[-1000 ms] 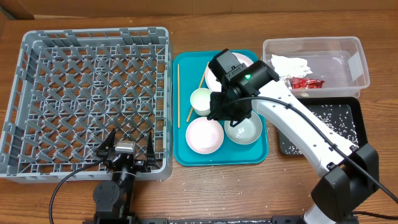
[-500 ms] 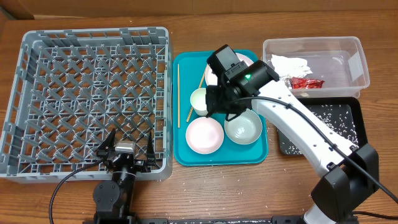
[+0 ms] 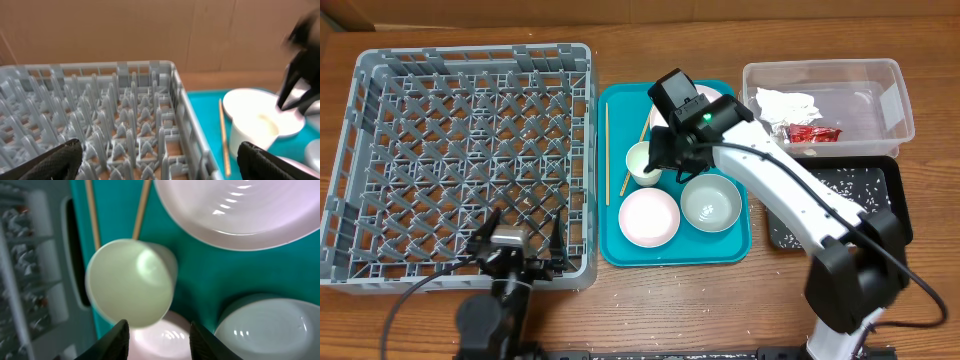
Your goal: Sort waste into correct bins and load items into the dishwasher
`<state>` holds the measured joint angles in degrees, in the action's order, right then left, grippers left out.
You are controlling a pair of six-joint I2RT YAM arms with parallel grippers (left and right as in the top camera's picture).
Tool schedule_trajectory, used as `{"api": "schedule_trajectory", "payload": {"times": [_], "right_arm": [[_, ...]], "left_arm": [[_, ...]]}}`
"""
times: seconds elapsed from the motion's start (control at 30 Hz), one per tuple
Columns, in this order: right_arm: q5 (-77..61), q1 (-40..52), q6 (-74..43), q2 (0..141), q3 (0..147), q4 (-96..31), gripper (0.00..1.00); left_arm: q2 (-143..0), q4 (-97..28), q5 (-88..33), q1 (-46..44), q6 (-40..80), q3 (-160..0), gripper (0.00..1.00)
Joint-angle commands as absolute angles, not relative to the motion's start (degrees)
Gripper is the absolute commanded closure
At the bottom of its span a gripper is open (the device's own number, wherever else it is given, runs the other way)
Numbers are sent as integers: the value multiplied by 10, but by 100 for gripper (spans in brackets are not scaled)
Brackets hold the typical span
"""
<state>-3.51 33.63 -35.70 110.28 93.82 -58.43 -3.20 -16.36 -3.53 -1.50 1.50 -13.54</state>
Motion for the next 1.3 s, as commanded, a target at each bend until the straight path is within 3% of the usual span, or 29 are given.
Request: {"api": "schedule_trajectory", "payload": {"times": [0.0,0.33,0.5,0.7,1.07,1.27], "right_arm": [[-26,321,-375,1127,941,-577,59],[-27,321,-376,1167,941,-544,69],[-28,321,-376,1177,941,-547,82],[-38,322,-376,1178,941,-548,96],[-166,282,-342,1151,941,-553,96],[-401,173,-210,1074,941,-567,96]], "left_arm": [[-74,-210,-45,-12,56,-246,0],[-331,-408,-88,-12,133,-495,0],[-473,-514,-140,-13,133,-620,0],[-583,-549,-255,-12,134,-658,0],[-723,-581,-347,-12,178,-658,0],[-772,-552,-508,-5,148,-658,0]]}}
